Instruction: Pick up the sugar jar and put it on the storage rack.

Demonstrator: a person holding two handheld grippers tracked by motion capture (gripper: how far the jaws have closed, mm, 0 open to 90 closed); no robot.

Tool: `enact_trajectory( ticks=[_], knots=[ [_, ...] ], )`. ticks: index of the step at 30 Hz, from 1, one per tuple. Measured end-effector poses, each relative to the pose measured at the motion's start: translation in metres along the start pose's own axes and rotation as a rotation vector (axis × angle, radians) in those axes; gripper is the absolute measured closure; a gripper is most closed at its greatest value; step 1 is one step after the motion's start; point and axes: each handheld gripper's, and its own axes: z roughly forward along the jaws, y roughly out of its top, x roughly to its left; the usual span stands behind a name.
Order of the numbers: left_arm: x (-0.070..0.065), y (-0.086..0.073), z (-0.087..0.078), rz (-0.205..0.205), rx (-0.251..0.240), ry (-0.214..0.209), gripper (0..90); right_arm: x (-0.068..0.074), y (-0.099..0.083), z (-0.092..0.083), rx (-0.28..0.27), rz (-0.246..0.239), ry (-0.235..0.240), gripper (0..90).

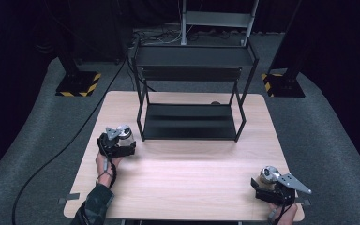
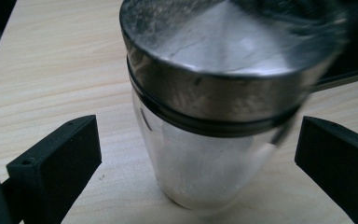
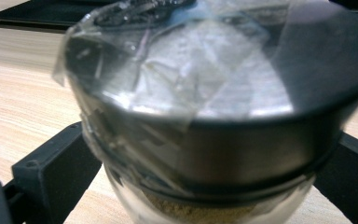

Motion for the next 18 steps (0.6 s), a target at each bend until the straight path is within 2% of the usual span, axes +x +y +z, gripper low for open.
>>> enact_trajectory(
  ticks=[5, 8, 9, 13, 18],
  knots=[
    [-0.0004, 0.0015, 0.0053, 0.008, 0.005, 0.001, 0.1, 0.0006, 0.0000, 0.0000, 0.000, -0.002, -0.003, 0.0],
    [-0.0020, 0.0001, 0.0058, 0.014, -0.011, 0.010, 1.0, 0.0010, 0.0001, 0.0001, 0.000, -0.001, -0.005, 0.0],
    [-0.0025, -0.0007, 0.0048, 0.007, -0.020, 0.012, 10.7, 0.0011, 0.0001, 0.0001, 0.001, -0.003, -0.006, 0.0],
    [0.0027, -0.0039, 0.0056, -0.019, -0.036, -0.012, 18.2, 0.0014, -0.0005, -0.0001, -0.003, -0.004, -0.006, 0.2],
    [0.0055, -0.0055, 0.0066, -0.026, -0.039, -0.039, 25.4, 0.0013, -0.0002, -0.0001, -0.001, -0.003, -0.006, 0.3]
  ],
)
